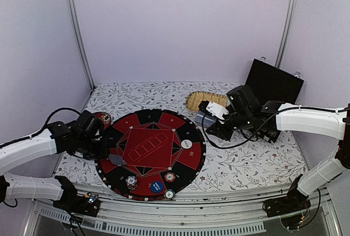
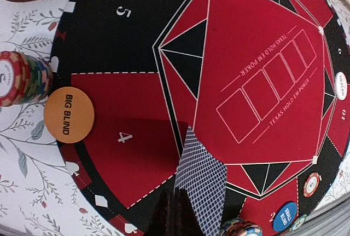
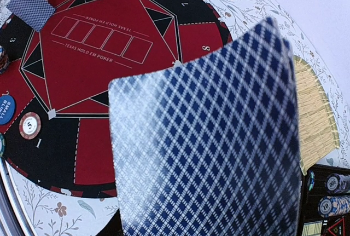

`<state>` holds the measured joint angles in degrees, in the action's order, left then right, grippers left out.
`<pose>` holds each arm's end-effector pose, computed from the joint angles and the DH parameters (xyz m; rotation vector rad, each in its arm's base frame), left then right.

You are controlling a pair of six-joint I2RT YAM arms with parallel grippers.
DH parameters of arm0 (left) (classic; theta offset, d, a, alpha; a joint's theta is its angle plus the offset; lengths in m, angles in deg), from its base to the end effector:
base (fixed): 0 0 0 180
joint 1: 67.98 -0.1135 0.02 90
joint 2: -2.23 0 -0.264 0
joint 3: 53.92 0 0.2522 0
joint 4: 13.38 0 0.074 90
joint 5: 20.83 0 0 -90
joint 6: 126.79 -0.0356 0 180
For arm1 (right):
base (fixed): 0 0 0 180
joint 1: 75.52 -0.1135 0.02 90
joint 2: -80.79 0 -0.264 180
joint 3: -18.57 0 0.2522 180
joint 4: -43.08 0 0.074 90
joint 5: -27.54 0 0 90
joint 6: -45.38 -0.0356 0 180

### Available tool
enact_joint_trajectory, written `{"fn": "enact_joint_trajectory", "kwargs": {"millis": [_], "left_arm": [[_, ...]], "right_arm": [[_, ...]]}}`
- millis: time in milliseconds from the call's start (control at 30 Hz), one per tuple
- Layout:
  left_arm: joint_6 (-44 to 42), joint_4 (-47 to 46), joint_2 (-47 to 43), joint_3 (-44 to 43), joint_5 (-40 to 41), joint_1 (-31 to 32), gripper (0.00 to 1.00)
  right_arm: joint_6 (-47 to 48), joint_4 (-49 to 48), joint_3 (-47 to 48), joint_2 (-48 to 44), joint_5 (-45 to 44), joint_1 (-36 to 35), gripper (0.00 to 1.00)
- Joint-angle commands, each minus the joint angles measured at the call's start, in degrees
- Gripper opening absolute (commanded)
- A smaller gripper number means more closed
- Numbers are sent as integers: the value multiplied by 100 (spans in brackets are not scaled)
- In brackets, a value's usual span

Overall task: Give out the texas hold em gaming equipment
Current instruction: Place the poker card on the poker table mat.

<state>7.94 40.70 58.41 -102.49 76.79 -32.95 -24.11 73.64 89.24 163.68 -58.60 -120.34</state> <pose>0.1459 -0.0965 0.2032 -0.2698 2.6505 -0.2946 0.2212 0.2232 0.2477 -1.2882 1.9456 0.2916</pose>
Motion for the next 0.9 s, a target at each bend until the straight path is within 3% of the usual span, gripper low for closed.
{"fn": "enact_joint_trajectory", "kwargs": {"millis": [0,233,267,300,333,500,600,733,867], "left_arm": [[-25,468,132,-324,43,-303,0],[197,804,251,-404,351,-575,0],[280,848,190,-404,455,-620,4],[357,894,130,-423,559,-660,20],[377,867,59,-454,609,-679,27],[-33,-314,177,-202,-92,-329,49],[358,-255,943,-289,457,207,66],[836,-290,1877,-683,1158,875,77],[1127,-519,2652,-800,1366,999,75]], "right_arm": [[-4,-18,35,-215,158,34,41],[18,-25,80,-259,259,30,41],[20,-15,91,-273,275,34,41],[23,-10,100,-287,296,28,41],[11,-18,97,-304,326,34,41],[5,-8,100,-342,337,29,41],[-8,-5,78,-366,326,34,42],[-14,4,83,-320,343,34,42],[-14,33,97,-258,356,34,42]]}}
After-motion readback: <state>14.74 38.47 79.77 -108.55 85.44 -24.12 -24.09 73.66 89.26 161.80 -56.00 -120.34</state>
